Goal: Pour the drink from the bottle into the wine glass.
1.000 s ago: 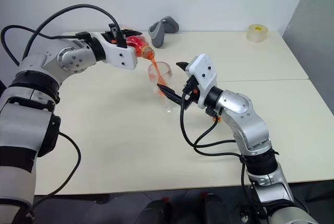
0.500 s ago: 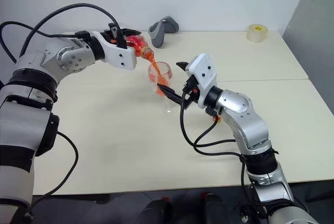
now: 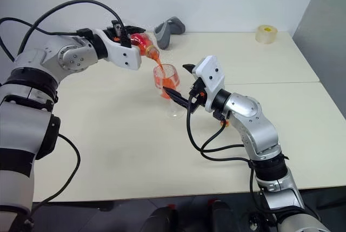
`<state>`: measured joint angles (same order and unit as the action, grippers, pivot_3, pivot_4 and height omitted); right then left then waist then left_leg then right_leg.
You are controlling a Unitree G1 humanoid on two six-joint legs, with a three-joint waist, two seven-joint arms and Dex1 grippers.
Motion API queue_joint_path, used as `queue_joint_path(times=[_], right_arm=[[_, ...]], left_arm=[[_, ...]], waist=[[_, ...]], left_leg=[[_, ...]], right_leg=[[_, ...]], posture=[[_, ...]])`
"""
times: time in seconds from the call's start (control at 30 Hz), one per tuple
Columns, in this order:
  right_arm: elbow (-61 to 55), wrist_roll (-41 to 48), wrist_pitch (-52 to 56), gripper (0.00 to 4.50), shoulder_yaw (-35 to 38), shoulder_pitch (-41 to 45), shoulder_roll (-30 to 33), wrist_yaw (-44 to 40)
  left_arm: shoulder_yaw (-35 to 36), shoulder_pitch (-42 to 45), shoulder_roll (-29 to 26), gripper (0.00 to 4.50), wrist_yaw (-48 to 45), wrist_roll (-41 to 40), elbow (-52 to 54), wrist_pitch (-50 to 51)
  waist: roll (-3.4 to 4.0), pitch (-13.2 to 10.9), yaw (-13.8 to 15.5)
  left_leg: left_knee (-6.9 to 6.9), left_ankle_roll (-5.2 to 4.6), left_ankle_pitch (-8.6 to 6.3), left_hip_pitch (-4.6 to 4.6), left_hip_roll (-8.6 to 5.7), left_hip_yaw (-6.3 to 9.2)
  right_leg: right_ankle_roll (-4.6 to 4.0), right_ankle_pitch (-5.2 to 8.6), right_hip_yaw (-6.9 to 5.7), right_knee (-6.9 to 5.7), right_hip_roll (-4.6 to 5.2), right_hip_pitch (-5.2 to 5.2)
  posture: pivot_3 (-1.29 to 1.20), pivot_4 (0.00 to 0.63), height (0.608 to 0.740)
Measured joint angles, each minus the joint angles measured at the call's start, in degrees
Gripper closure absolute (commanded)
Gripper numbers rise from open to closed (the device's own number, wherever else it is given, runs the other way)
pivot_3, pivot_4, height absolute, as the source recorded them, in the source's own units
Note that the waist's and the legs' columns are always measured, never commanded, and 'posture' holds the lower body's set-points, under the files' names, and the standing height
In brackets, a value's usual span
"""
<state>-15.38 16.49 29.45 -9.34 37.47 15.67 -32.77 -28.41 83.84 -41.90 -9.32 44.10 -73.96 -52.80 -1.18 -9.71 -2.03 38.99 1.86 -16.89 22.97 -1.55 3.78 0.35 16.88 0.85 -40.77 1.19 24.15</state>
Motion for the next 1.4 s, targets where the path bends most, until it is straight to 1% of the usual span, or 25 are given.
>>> queue_joint_path(times=[0.53, 1.17, 1.3, 1.4], right_arm=[[0.00, -0.01, 0.00, 0.00, 0.00, 0.00, 0.01, 0.02], [-0.15, 0.02, 0.00, 0.00, -0.91, -0.19, 0.15, 0.00], [-0.28, 0.02, 0.00, 0.00, -0.94, -0.30, 0.21, 0.05], [-0.29, 0.02, 0.00, 0.00, -0.97, -0.30, 0.22, 0.05]], left_arm=[[-1.07, 0.13, -0.11, 3.34, 1.34, 1.73, -0.15, 0.13], [-1.56, 0.15, -0.51, 3.34, 2.06, 1.85, -0.16, -0.15], [0.47, -0.01, 0.16, 3.34, -3.24, -1.86, -0.93, 0.05], [4.55, -1.03, 1.88, 3.34, -10.46, -7.83, -1.07, 1.40]], waist=[[0.00, 0.00, -0.01], [0.00, 0.00, -0.02], [0.00, 0.00, -0.02], [0.00, 0.00, -0.10]], left_leg=[[0.00, 0.00, 0.00, 0.00, 0.00, 0.00], [0.01, 0.00, 0.00, 0.00, 0.00, 0.00], [0.02, 0.00, 0.00, 0.00, 0.00, 0.01], [0.03, 0.01, 0.00, 0.00, 0.00, -0.01]], right_leg=[[0.00, 0.00, 0.00, -0.01, 0.00, 0.00], [0.00, 0.00, 0.00, -0.01, 0.00, 0.01], [0.00, 0.00, -0.02, -0.02, 0.00, 0.01], [0.00, 0.00, -0.01, -0.02, 0.01, 0.00]], posture=[[0.00, 0.150, 0.740], [0.00, 0.150, 0.740], [0.00, 0.150, 0.740], [0.00, 0.150, 0.740]])
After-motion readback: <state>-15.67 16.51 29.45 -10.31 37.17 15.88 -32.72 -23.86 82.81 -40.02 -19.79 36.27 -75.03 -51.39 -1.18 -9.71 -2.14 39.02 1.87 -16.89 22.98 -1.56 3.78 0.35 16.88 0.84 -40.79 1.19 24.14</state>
